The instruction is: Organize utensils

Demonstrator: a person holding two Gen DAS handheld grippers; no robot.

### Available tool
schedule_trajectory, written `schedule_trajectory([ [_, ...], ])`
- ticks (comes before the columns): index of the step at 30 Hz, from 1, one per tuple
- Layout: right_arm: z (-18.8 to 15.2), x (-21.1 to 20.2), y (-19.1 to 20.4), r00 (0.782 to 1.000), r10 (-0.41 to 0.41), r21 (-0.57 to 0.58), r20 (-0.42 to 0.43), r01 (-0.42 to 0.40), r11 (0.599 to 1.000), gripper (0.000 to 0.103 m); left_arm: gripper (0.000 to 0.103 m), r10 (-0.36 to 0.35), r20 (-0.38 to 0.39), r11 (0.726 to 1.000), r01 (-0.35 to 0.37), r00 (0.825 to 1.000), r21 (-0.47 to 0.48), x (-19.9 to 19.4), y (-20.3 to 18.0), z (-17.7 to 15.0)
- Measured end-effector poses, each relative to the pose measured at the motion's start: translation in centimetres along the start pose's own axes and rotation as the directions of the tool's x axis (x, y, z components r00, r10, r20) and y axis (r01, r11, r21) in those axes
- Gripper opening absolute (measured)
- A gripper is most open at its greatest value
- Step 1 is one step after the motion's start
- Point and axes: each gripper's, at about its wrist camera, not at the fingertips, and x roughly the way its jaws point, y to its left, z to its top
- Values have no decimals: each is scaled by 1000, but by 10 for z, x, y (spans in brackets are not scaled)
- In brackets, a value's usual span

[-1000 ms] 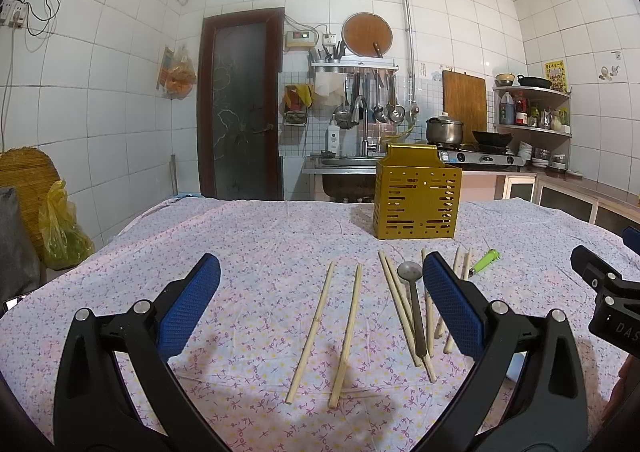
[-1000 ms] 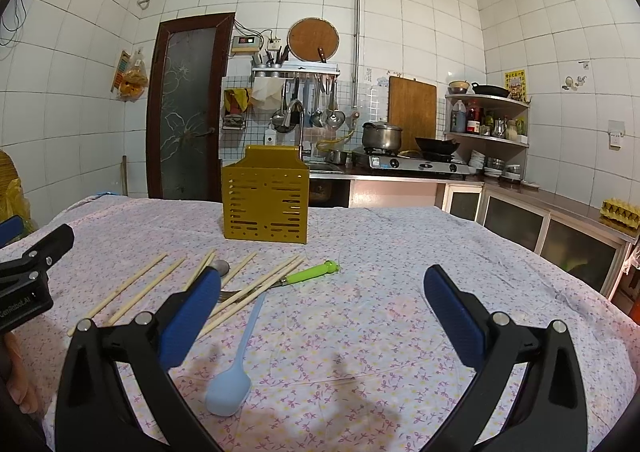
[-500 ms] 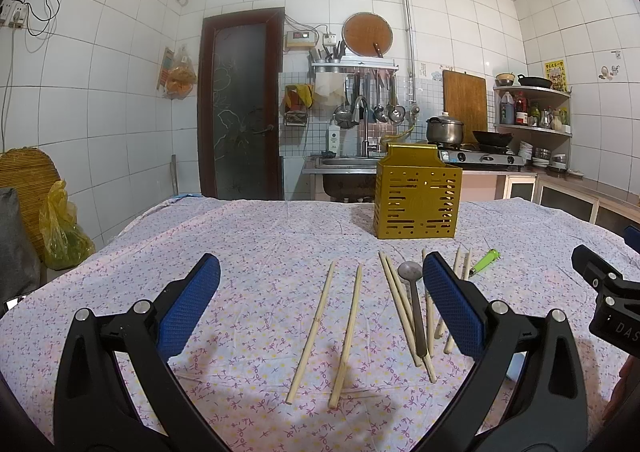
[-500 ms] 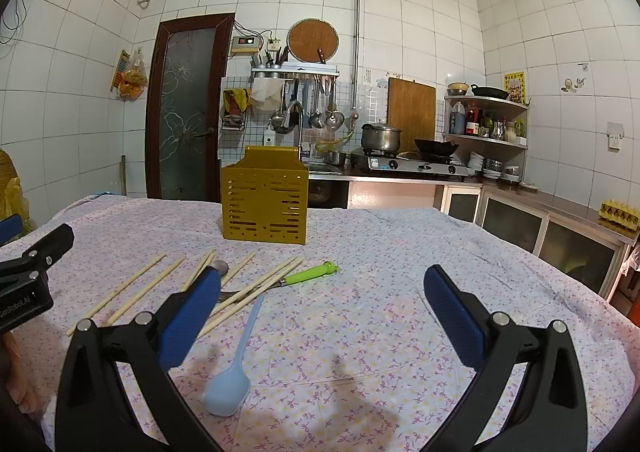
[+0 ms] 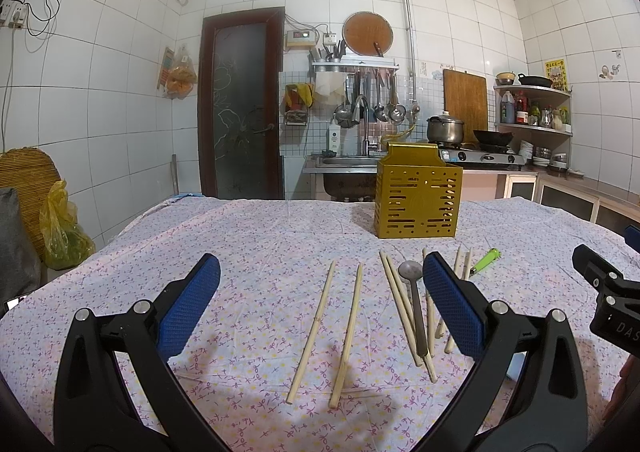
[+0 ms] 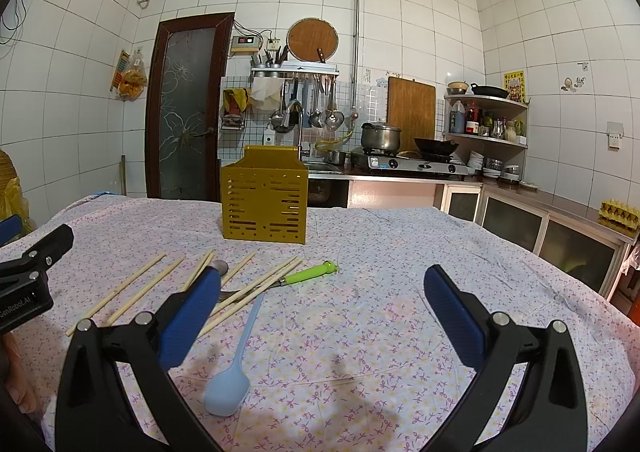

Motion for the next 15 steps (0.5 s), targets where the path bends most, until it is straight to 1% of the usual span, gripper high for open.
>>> schedule_trajectory([
  [15,-1,0,-1,1000,-1,0,1,1,1000,99,98,0,0,1000,0,1000,1,-1,0,0],
])
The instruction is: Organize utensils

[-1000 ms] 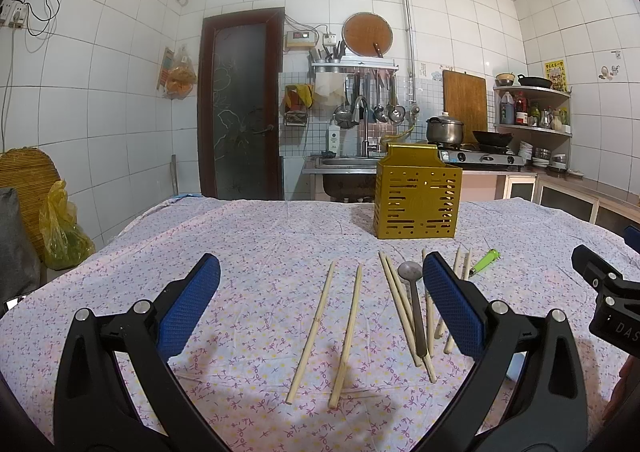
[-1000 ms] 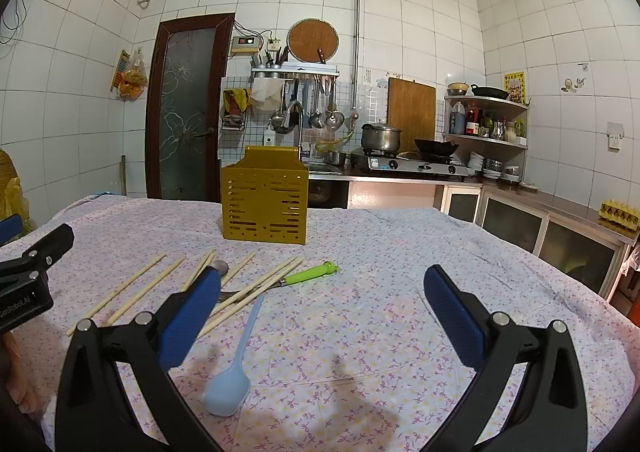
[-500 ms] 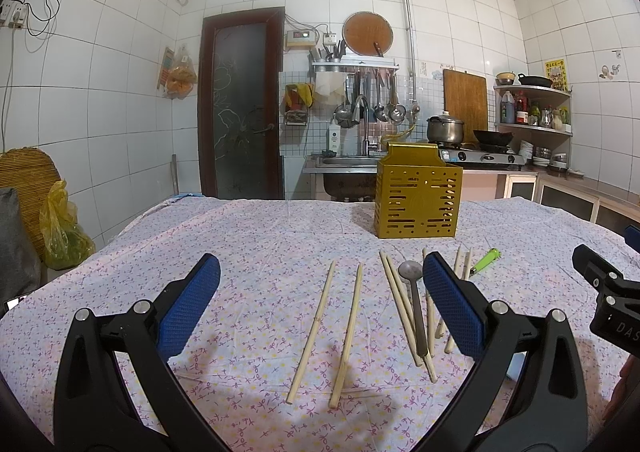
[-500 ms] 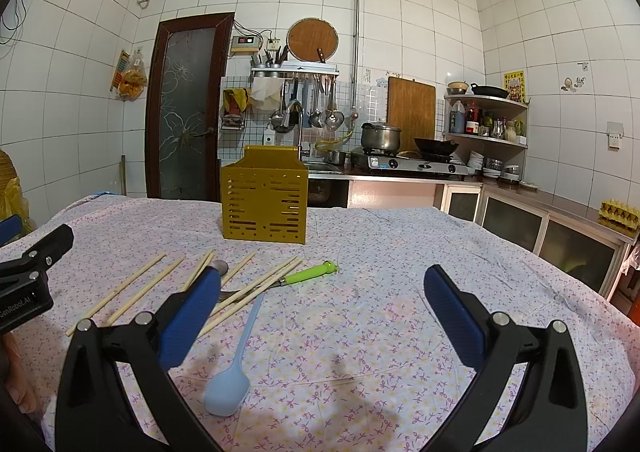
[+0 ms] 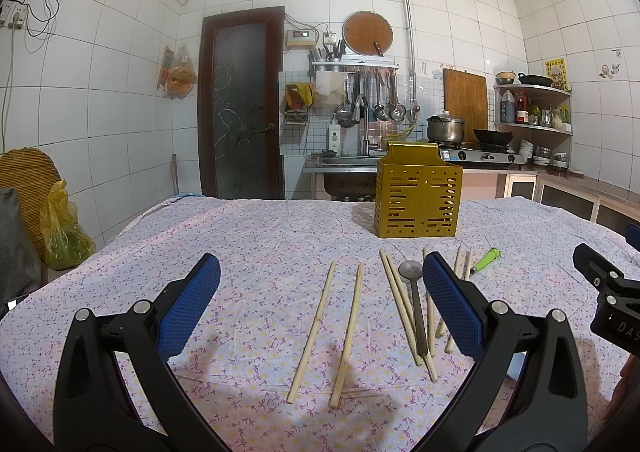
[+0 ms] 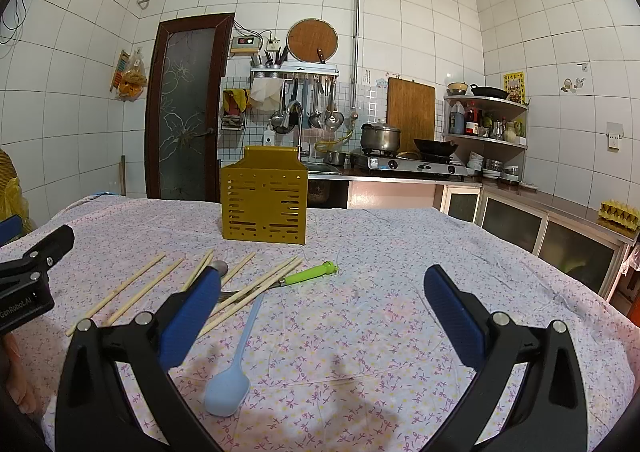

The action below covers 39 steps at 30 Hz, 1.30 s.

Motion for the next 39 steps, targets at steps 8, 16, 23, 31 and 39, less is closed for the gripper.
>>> schedule_trajectory([
  [8,0,1,0,1000,0,-1,-4,0,1000,99,98,1,0,1000,-1,1000,1,0,0,0],
  [16,0,3,1,1000,-4,-3,-7,4,1000,99,98,6,-3,1000,-6,1000,12,0,7,3],
  [23,-2,4,4,1000,-9,-9,-12,9,1000,99,98,5,-4,1000,-5,1000,13,1,6,3],
  [31,-2,2,7,1000,-12,-18,5,12,1000,99,98,1,-8,1000,0,1000,16,1,3,5],
  [39,-3,10,2,998,-40,1,-45,40,999,99,98,-6,-62,1000,5,998,-6,11,7,5],
])
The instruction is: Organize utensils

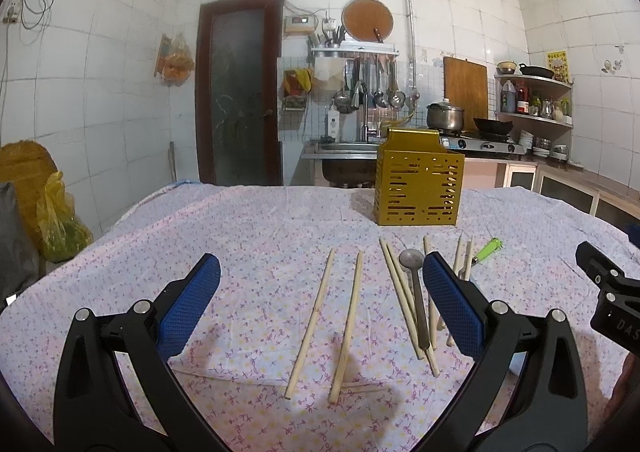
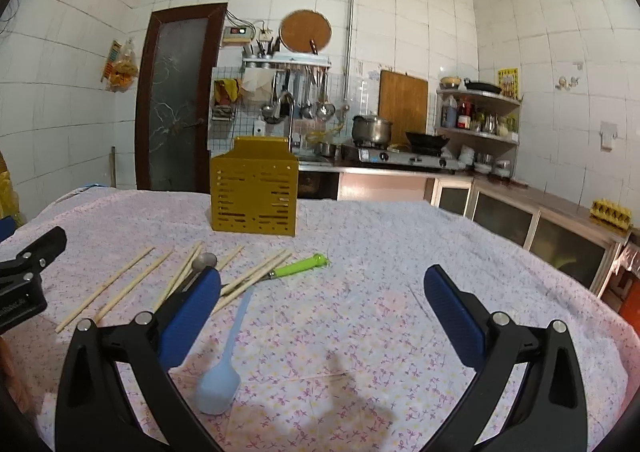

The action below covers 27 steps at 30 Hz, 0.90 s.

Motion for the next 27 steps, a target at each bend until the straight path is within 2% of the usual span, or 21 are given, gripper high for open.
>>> schedule_trajectory([
  [5,1,16,-6,997,18,29,-79,-16,999,99,98,-19,-49,1000,19,999,-10,10,2,0],
  [8,5,29,-5,992,43,39,-120,-39,998,99,98,-23,-69,999,25,997,31,17,-1,4],
  [10,10,38,-1,990,36,28,-138,-33,999,99,98,-23,-79,998,27,997,49,23,0,9],
  [12,12,48,5,986,24,11,-165,-23,1000,99,98,-38,-122,999,42,992,30,35,5,15],
  [14,14,63,13,977,16,-11,-214,-19,1000,99,98,-46,-187,999,50,981,17,50,8,20],
  [17,11,86,24,959,15,-27,-284,-23,999,99,98,-66,-287,998,63,956,-19,83,21,24],
  [20,6,109,34,935,16,-34,-355,-31,999,98,98,-76,-332,997,67,940,-40,107,27,27],
  [23,0,129,44,904,6,-59,-428,-35,998,98,98,-72,-366,997,76,928,-3,130,26,27],
  [25,-5,140,48,885,-17,-79,-464,-22,997,95,98,-73,-410,996,90,909,22,146,23,24],
  [27,-8,147,49,866,-7,-69,-499,-32,997,91,98,-79,-462,994,104,883,30,163,22,19],
])
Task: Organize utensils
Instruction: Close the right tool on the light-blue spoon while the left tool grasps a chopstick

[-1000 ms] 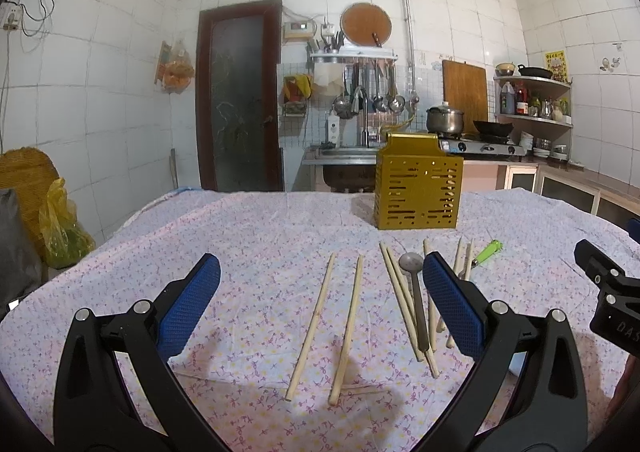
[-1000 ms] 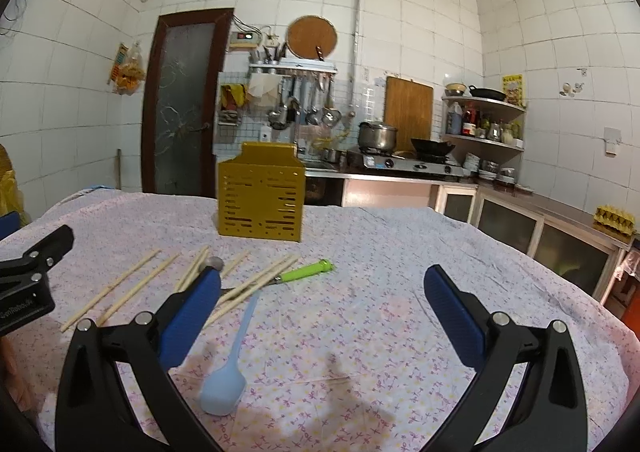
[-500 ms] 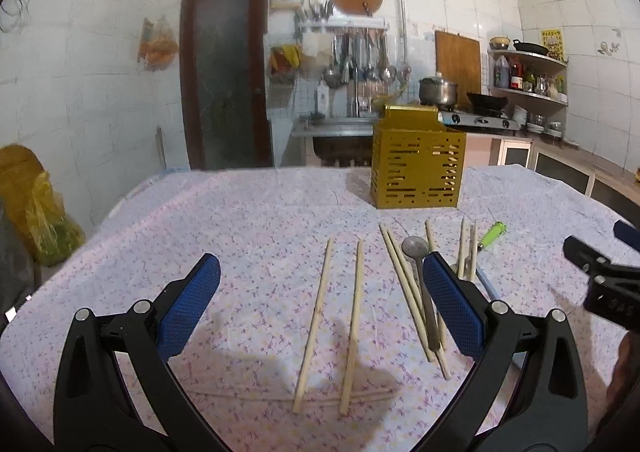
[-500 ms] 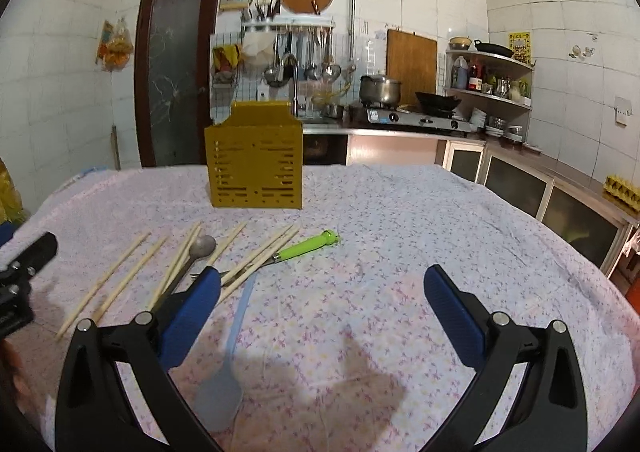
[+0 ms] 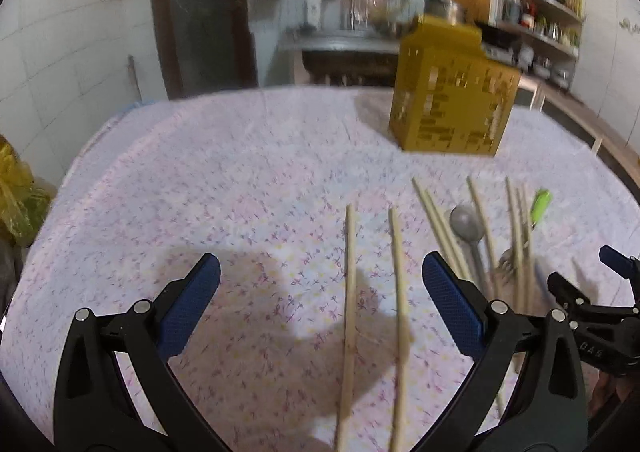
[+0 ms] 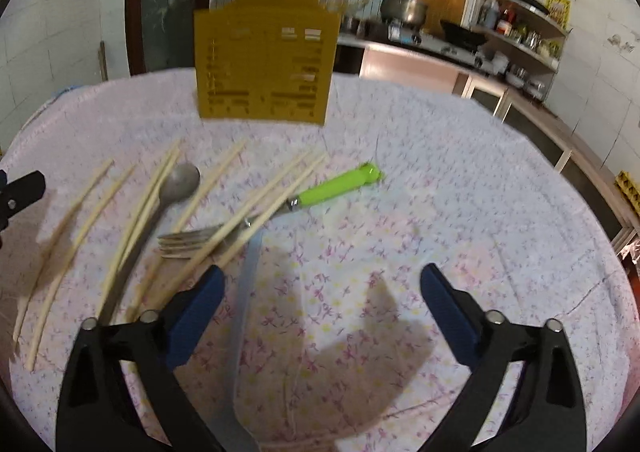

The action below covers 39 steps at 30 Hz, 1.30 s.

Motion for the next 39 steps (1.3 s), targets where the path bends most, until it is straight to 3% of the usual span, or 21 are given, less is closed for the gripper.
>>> schedule_trajectory([
  [5,2,9,3,998,19,12,-58,-18,1000,83,85,-55,-121,998,51,991,-31,33,6,7],
  [11,4,13,6,995,43,32,-94,-40,999,68,84,-68,-153,998,69,986,0,51,-2,16],
  [15,6,14,8,994,53,34,-99,-50,998,53,68,-87,-201,996,92,976,14,62,-3,16],
  [23,11,17,17,992,64,52,-108,-58,997,36,59,-94,-206,995,101,974,22,68,-3,21],
  [32,12,18,16,991,62,77,-119,-53,996,34,25,-116,-234,992,122,965,12,74,-2,28],
  [36,15,21,12,989,87,97,-118,-75,992,11,10,-126,-240,991,131,962,3,76,0,30],
  [39,16,20,8,987,105,116,-118,-91,989,9,6,-131,-238,991,133,963,-6,75,1,29],
])
